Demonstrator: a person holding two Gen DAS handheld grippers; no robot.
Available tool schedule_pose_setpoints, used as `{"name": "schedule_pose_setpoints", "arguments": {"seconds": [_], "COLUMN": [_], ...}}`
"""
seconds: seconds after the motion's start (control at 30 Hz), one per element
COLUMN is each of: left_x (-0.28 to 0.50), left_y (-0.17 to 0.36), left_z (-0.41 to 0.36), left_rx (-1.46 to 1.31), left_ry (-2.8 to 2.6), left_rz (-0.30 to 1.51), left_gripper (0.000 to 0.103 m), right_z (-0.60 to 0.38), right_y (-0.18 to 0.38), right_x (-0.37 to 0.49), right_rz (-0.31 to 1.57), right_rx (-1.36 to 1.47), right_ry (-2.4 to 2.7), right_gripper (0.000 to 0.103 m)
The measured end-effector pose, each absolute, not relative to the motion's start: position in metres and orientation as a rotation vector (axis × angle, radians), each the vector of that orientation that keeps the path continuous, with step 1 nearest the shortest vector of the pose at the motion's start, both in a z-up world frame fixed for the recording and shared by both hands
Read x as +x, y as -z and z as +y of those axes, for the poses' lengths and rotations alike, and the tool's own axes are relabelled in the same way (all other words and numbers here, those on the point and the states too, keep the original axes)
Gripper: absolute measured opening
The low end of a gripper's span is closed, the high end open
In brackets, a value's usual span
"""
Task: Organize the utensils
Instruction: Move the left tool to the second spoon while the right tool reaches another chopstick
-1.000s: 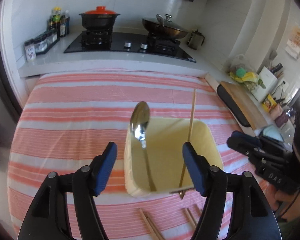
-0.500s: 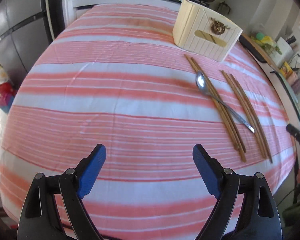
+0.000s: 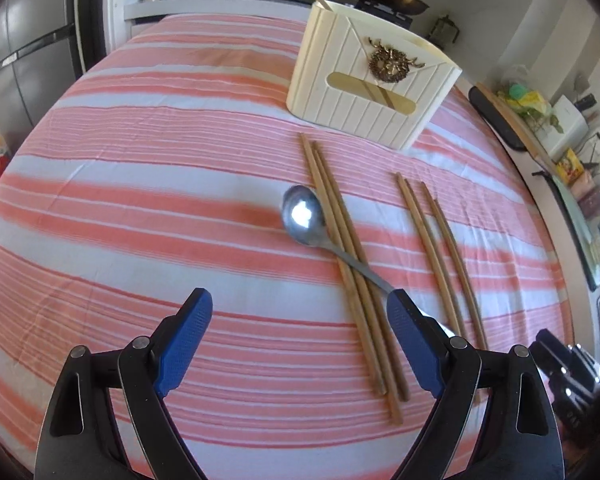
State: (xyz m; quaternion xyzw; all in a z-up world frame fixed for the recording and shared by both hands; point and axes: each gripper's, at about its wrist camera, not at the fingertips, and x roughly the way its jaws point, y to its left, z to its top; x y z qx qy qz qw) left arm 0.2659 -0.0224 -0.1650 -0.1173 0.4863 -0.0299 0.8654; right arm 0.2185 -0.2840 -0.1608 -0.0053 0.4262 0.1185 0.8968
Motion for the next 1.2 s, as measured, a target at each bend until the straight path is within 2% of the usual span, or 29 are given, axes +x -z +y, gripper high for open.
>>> {"name": "schedule_pose_setpoints", "arguments": {"seconds": [0.27, 0.37, 0.9, 1.2], "left_x": [0.288, 0.285, 0.256, 0.264], "left_y": [0.190, 0.195, 0.192, 0.194], "left_z": [-0.081, -0.079, 0.003, -0.013], "left_rx": [0.039, 0.100, -0.033, 0.025], "left_ry": [-0.128, -0.131, 0.023, 0.046], "left_rz": [0.978, 0.964, 0.992, 0.991], "left_gripper": [0.091, 0.097, 0.098, 0.100], "right_z": [-0.276, -0.278, -0.271, -0.247], "right_y": [0.166, 0.169, 0.166, 0.161], "right_x": [0.220, 0.216, 0.209, 0.219], "right_rz": [0.893, 0.905, 0.921, 0.919], "right_rx": [0.009, 0.012, 0.006, -0.046], "right_ry": [-0.273, -0.271, -0.288, -0.315], "right_gripper": [0.034, 0.034, 0.034, 0.034]}}
